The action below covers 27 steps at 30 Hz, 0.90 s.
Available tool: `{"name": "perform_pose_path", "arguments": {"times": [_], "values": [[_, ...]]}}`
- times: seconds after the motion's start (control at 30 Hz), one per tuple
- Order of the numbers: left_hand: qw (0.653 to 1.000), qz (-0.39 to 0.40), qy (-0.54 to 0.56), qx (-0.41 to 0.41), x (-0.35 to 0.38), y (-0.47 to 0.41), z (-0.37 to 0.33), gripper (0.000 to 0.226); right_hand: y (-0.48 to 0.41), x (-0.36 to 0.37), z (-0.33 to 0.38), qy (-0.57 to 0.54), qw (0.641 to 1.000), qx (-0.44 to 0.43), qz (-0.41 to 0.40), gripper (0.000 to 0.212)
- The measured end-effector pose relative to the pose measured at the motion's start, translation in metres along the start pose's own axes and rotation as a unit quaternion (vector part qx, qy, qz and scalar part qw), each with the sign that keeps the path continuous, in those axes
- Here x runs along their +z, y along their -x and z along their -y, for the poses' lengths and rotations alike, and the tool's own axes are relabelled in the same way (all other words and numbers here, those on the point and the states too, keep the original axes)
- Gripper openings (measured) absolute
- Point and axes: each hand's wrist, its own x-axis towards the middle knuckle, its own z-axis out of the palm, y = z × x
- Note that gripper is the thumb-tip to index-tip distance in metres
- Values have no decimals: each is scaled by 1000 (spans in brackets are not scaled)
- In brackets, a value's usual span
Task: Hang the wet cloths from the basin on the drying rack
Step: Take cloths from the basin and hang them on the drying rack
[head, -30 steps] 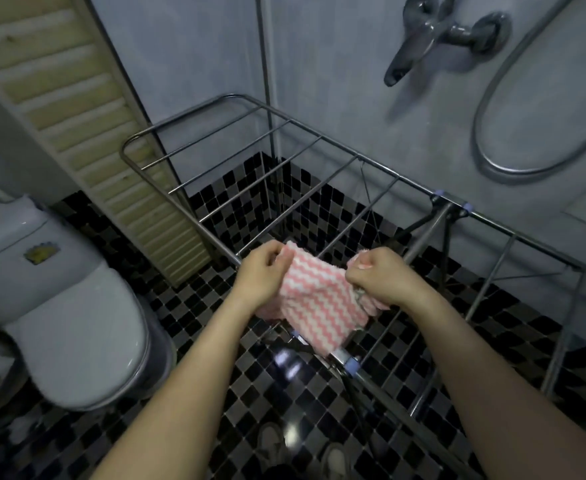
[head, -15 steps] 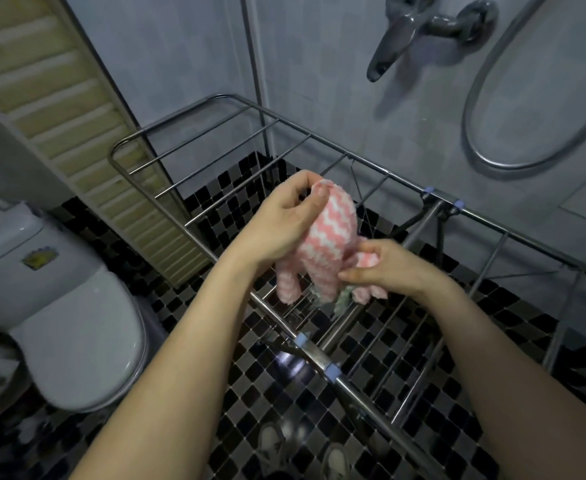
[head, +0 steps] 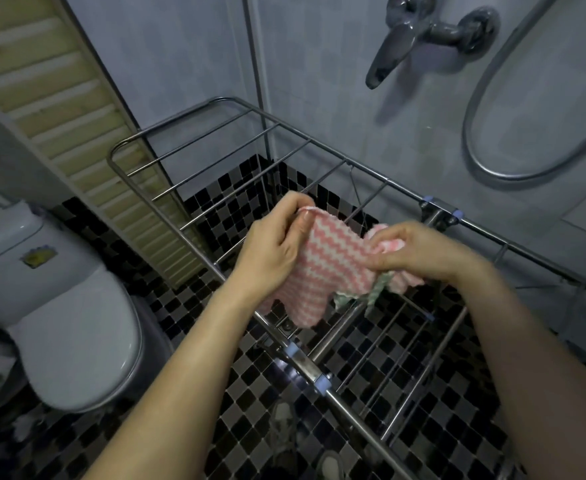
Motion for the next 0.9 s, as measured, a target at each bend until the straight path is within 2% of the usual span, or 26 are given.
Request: {"name": "perform_pose_path", "arguments": {"times": [0.1,0.17,0.27,0.33,0.43,0.57,0.67,0.77,0.83,0.9], "values": [[999,-40,-1,-7,18,15,15,10,2,-15,6,102,991,-6,-90,6],[997,-74,28,-22,33,24,22,10,-11,-23,10,176,973,-14,-147,17],[986,-109,92,-87,48,34,30,11,-33,-20,20,187,963,-32,-189,5],[976,-121,91,-157,45,36,44,12,-55,-2,27,181,964,-28,-194,8],[960,-134,-14,-247,25,36,73,18,-90,43,33,196,959,-17,-204,16],[935,-137,-175,-278,2,33,99,19,-126,84,31,176,958,-3,-225,12],[929,-99,-226,-276,-2,31,105,17,-141,96,35,62,973,40,-218,9],[931,-65,-244,-263,-1,34,109,32,-143,95,38,-119,975,83,-170,13],[922,-51,-260,-281,-2,35,116,41,-132,83,40,-255,944,90,-191,11],[907,-40,-288,-306,-2,37,120,50,-116,63,35,-326,905,80,-261,11]]}}
